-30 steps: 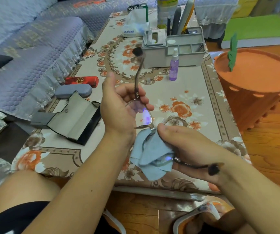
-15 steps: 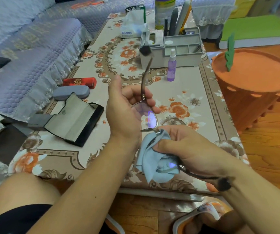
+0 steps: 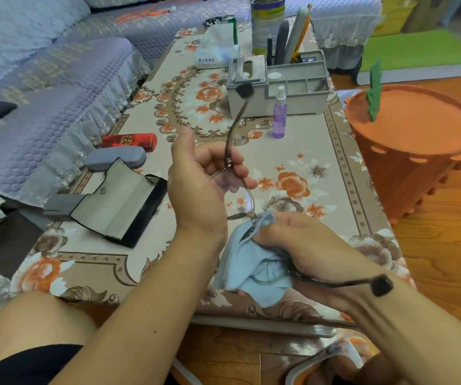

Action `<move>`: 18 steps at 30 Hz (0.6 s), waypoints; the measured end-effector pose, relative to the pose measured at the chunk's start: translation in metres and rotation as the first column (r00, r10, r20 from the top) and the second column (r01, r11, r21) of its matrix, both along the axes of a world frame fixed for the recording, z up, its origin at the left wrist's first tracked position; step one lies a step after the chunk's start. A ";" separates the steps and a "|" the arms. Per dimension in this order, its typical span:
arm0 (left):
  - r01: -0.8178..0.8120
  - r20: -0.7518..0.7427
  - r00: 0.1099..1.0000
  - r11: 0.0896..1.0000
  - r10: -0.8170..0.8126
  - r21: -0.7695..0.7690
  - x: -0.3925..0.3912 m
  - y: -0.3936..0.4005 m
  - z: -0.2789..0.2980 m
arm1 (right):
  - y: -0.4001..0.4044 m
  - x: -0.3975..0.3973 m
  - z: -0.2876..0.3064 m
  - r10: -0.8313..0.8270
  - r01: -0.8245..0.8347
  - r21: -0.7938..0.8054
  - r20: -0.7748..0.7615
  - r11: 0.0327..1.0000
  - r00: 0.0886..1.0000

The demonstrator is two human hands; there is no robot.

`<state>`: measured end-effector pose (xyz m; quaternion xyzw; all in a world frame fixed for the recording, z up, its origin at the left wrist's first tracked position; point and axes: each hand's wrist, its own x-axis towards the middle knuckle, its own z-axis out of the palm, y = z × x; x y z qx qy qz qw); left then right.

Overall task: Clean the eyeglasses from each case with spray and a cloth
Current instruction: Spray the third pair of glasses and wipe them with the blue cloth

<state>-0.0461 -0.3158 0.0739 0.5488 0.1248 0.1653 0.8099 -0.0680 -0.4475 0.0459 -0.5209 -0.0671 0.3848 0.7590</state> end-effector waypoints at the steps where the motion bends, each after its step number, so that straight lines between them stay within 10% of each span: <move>1: 0.009 0.008 1.000 1.000 -0.009 0.020 -0.001 -0.002 -0.001 | 0.000 -0.001 0.000 0.030 -0.030 -0.010 0.013 1.000 0.999; 18: 0.044 0.072 0.996 0.979 -0.060 0.201 -0.004 -0.006 -0.010 | -0.003 -0.007 0.010 0.064 0.067 -0.378 0.322 0.923 0.944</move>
